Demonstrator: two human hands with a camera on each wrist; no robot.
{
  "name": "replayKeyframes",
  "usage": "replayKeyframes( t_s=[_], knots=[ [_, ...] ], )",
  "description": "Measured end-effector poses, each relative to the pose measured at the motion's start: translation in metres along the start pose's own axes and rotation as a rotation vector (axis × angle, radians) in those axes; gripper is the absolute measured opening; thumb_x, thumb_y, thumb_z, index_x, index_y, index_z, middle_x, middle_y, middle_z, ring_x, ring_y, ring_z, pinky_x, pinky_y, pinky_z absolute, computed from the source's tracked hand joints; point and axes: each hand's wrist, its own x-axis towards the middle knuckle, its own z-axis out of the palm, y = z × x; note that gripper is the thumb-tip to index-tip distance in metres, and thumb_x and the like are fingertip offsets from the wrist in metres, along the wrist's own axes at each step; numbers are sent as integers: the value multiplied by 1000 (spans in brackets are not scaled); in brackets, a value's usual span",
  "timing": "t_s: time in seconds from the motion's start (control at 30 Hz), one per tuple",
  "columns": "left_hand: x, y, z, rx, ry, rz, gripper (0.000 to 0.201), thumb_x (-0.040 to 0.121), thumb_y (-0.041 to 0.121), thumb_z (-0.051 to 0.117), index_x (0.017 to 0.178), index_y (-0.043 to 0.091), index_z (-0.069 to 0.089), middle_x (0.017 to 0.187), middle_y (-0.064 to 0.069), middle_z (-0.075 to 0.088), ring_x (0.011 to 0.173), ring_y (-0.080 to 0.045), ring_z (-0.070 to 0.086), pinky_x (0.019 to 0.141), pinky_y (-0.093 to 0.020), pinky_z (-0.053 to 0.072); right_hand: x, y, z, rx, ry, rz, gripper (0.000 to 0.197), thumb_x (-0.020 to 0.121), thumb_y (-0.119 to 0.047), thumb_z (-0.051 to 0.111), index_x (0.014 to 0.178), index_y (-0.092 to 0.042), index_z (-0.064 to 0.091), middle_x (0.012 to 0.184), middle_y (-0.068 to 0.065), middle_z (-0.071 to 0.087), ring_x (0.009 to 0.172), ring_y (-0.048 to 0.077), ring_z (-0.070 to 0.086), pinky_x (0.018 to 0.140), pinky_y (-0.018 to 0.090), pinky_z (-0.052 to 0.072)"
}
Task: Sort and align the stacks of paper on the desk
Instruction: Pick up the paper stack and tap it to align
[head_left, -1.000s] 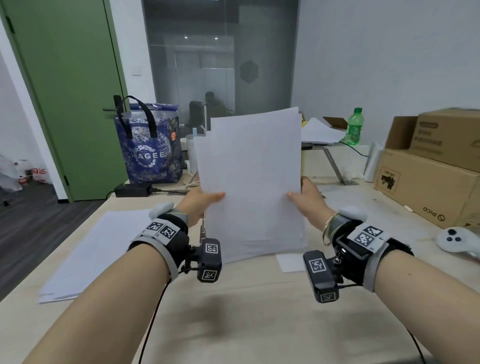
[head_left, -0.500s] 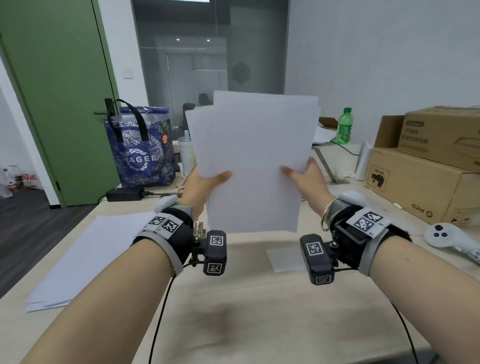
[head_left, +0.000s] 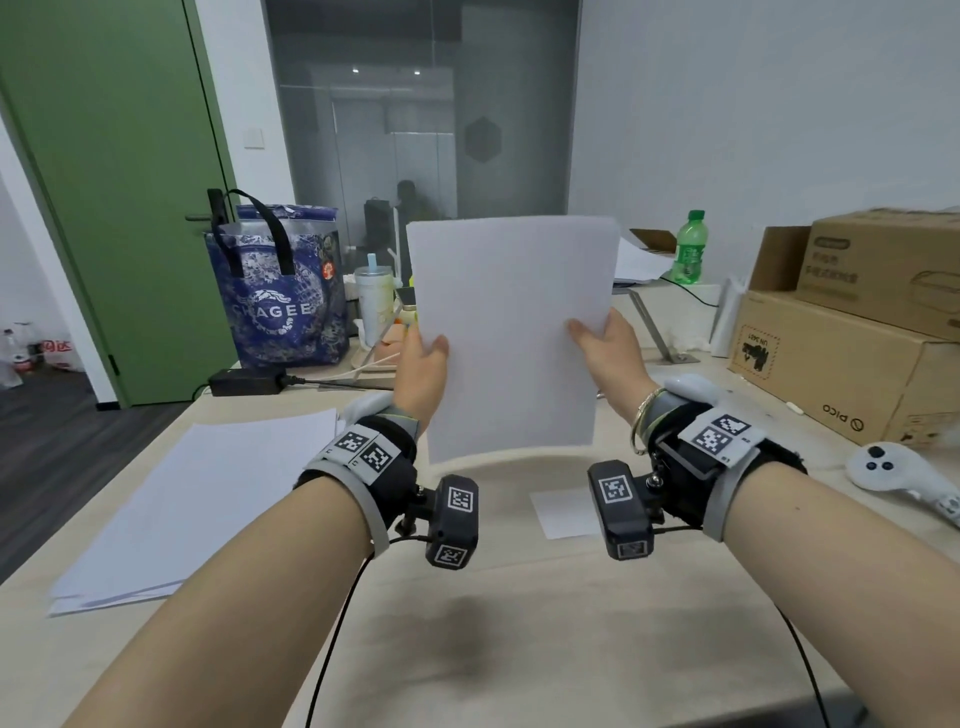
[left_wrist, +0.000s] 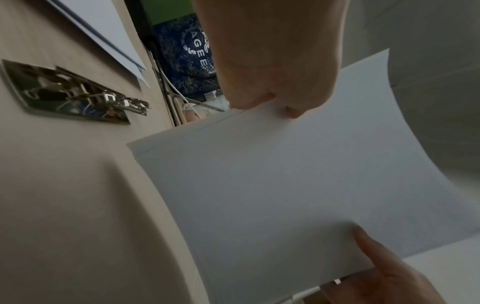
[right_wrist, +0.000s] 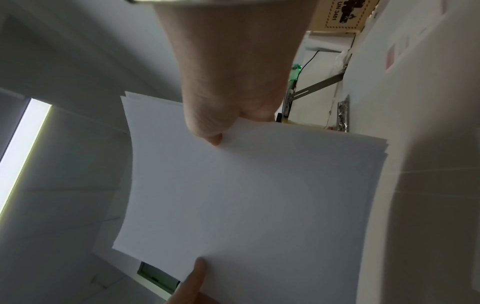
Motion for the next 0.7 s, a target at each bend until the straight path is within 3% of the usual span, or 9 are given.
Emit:
replayKeyframes(
  t_s=[0.1,0.2,0.27,0.37,0.43,0.53,0.63,0.7],
  knots=[
    [3,3,1,46,47,-9,27,98,11,39,125,4,39,119,-10,55,119,-28,53,96,-31,40,5,-2,-1,40,16,20,31,91,-13,58,120,-8,48,110,4,59,98,19,59,83,29,47],
    [3,-1,3,70,88,17,22,99,9,39,121,9,36,124,-15,54,122,-27,51,96,-29,38,4,1,0,45,24,41,34,92,-15,58,121,-7,43,109,3,55,96,18,56,80,28,45],
    [1,-7,7,57,93,15,31,98,6,39,129,6,35,129,-17,50,126,-28,48,99,-29,36,2,3,2,44,26,43,35,93,-13,55,125,-5,44,109,2,54,96,17,55,79,27,44],
    [-3,-14,12,92,96,4,41,98,3,38,138,-4,29,139,-17,44,130,-28,44,108,-34,33,-1,7,5,46,16,61,19,95,-14,51,113,-11,45,106,1,54,93,16,54,69,21,46],
    [-4,-16,13,110,136,14,40,98,1,37,137,-6,30,134,-18,46,125,-27,46,107,-35,33,-1,8,6,69,25,65,13,95,-14,51,106,-14,44,101,-1,55,86,12,55,65,17,44],
    [-1,-15,11,85,159,33,37,99,1,35,135,-7,32,122,-10,45,112,-16,43,104,-30,34,4,7,7,90,70,52,13,93,-14,52,102,-13,43,90,-3,53,75,7,52,67,22,43],
    [1,-17,9,81,166,44,37,98,2,37,134,-5,33,120,-7,43,108,-11,39,101,-24,34,9,8,6,74,128,46,14,93,-15,50,103,-13,40,79,-9,44,68,3,45,59,12,40],
    [0,-20,9,98,167,25,38,98,2,35,135,-4,32,122,-9,46,111,-15,44,103,-25,34,9,11,6,63,132,53,11,96,-15,45,104,-13,39,77,-9,41,65,4,41,54,10,38]
  ],
)
